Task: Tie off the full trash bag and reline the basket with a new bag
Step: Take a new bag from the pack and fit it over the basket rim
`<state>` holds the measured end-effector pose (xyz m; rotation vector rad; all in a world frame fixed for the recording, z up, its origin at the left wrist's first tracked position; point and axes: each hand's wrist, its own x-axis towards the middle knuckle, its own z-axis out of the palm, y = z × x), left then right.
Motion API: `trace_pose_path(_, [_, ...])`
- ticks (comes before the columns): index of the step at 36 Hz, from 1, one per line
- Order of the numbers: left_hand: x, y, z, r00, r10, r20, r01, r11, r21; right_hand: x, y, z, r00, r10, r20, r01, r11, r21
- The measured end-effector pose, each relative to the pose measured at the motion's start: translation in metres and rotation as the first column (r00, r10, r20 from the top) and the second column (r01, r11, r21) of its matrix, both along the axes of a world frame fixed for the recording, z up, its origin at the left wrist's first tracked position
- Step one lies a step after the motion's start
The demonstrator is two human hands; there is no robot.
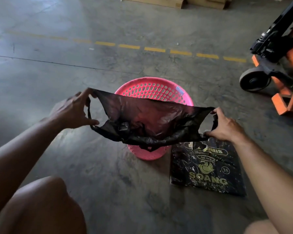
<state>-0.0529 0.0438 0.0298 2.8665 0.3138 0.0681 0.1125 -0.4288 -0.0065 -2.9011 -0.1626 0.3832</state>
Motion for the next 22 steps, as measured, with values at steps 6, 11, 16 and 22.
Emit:
trace_pose_path(6, [0.039,0.007,-0.018,0.983,0.045,-0.177,-0.060,0.995,-0.083,0.035,0.015,-0.013,0.955,-0.191,-0.226,0.271,0.871,0.411])
trace_pose_path(11, [0.069,0.009,-0.032,0.959,0.199,-0.204,-0.284,0.719,-0.634,0.070,0.037,-0.016,0.919,-0.209,-0.333,0.382,0.674,0.632])
trace_pose_path(16, [0.086,0.001,-0.038,0.840,0.511,-0.185,-0.425,0.405,-0.810,0.088,0.058,-0.023,0.955,-0.285,-0.084,0.282,0.782,0.556])
trace_pose_path(22, [0.078,0.015,-0.040,0.684,0.719,0.123,-0.434,0.537,-0.724,0.093,0.073,-0.007,0.894,-0.446,0.042,0.301,0.668,0.680])
